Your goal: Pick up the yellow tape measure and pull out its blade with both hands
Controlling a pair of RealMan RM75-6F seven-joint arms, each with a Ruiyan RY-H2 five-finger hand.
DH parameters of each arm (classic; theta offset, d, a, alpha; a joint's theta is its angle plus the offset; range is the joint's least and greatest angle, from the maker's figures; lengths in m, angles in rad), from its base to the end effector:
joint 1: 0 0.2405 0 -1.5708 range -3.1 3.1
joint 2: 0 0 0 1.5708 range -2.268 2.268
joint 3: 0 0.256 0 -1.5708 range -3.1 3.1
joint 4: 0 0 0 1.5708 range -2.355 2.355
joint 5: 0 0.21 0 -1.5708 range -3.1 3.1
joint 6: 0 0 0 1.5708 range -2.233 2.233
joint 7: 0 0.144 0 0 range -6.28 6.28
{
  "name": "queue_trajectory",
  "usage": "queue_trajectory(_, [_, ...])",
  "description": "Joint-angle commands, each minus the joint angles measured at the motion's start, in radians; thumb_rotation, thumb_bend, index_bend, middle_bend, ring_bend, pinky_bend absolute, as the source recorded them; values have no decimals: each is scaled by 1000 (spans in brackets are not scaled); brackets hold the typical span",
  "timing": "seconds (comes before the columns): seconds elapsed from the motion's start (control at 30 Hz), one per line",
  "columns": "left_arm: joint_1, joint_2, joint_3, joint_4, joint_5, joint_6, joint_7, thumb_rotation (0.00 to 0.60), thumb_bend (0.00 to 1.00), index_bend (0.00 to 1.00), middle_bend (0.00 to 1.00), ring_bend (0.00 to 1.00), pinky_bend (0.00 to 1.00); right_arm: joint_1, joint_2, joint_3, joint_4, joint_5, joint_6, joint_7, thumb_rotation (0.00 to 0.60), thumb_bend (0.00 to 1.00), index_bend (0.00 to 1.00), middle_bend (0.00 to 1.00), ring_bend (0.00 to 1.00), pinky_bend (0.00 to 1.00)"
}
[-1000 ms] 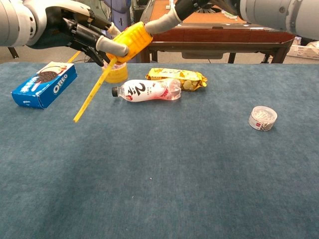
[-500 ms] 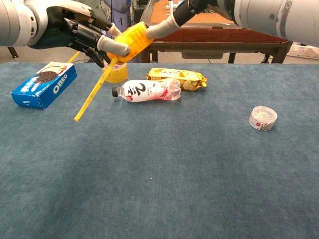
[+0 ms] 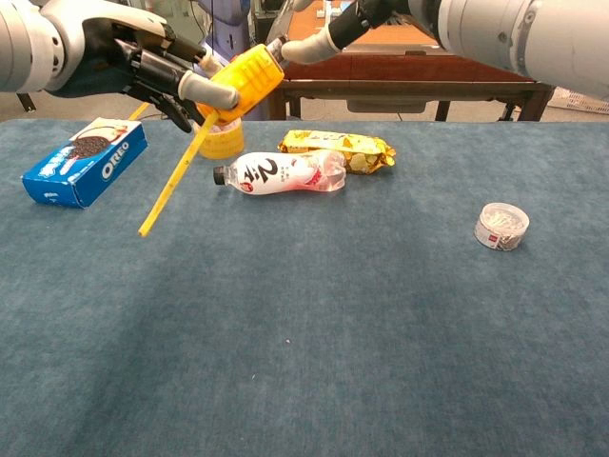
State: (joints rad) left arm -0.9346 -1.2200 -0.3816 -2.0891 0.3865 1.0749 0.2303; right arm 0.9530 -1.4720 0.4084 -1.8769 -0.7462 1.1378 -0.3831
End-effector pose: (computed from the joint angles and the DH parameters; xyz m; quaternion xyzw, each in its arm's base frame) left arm -0.0504 0.3309 0.0713 -0.5720 -0.6243 -0.4295 0.3140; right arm -0.0071 -0.3473 0.0399 0.6390 -0.4683 0.5125 0.3314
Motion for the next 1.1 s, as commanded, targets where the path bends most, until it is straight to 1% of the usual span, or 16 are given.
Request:
queue_trajectory(0.03, [1, 4, 2, 1, 3, -3, -4, 600, 187, 440, 445, 326, 256, 3, -3, 3, 2, 3, 7, -2, 600, 416, 203, 172, 15, 78])
queue_trajectory(0.17, [3, 11, 4, 4, 4, -9, -12, 600, 187, 439, 446, 326, 256, 7, -11, 9, 9, 7, 26, -9, 600, 433, 292, 192, 23, 78])
queue_trajectory(0.53, [2, 19, 10, 10, 7, -25, -34, 600, 187, 435, 445, 326, 257, 21, -33, 20, 23, 27, 51, -22, 600, 470, 463, 306, 82, 78])
queue_trajectory(0.73, [0, 22, 14, 18, 5, -33, -41, 600, 187, 434, 446, 326, 262, 24, -37, 23, 25, 32, 52, -21, 600, 541, 535, 359, 113, 78])
queue_trajectory(0.93, [-2, 21, 20, 32, 3, -46, -50, 600, 187, 433, 445, 326, 273, 24, -43, 25, 32, 24, 56, -13, 600, 683, 588, 399, 139, 78])
queue_trajectory(1.1, [0, 23, 35, 56, 2, -71, -57, 600, 187, 432, 445, 326, 275, 13, -36, 20, 38, 5, 50, 8, 600, 713, 600, 410, 147, 78])
